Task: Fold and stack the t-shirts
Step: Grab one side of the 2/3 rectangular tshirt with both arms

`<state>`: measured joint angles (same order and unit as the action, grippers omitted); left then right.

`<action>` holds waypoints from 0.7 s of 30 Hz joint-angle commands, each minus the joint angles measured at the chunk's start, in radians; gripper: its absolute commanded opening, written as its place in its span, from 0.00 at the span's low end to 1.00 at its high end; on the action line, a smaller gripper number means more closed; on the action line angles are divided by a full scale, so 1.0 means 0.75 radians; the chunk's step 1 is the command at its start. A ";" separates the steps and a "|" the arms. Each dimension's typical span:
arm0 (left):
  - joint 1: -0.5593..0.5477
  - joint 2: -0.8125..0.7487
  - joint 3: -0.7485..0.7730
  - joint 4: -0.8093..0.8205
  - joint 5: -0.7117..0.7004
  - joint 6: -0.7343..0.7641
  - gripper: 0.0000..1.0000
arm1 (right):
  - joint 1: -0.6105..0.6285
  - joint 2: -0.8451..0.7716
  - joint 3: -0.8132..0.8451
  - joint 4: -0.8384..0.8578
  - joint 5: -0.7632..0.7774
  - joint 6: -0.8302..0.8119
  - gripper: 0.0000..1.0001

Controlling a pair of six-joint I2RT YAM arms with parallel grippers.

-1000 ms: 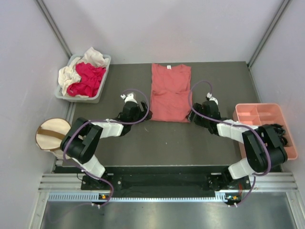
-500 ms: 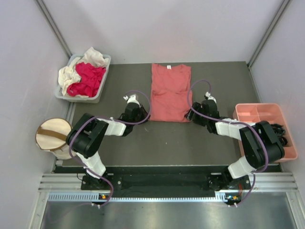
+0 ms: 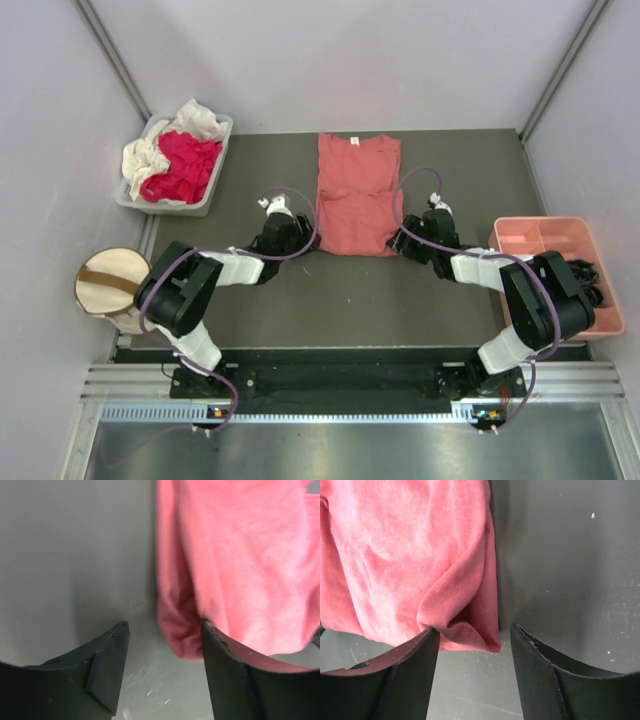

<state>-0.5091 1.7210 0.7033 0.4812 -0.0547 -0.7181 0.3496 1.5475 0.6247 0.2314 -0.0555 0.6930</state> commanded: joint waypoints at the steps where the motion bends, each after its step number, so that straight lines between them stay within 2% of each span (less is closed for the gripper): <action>1: 0.002 -0.129 -0.011 -0.275 -0.168 0.064 0.67 | 0.021 0.041 0.004 -0.067 -0.014 0.007 0.59; 5: 0.002 -0.202 -0.050 -0.306 -0.173 0.072 0.69 | 0.019 0.050 0.006 -0.061 -0.020 0.009 0.59; 17: -0.049 -0.139 -0.042 -0.175 -0.070 0.037 0.65 | 0.019 0.052 0.012 -0.077 -0.020 0.003 0.59; 21: -0.049 -0.194 -0.050 -0.181 -0.066 0.047 0.74 | 0.021 0.054 0.014 -0.079 -0.022 0.003 0.59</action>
<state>-0.5415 1.6096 0.6647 0.3107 -0.1196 -0.6827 0.3496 1.5547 0.6250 0.2436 -0.0662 0.7002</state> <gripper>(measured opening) 0.689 0.589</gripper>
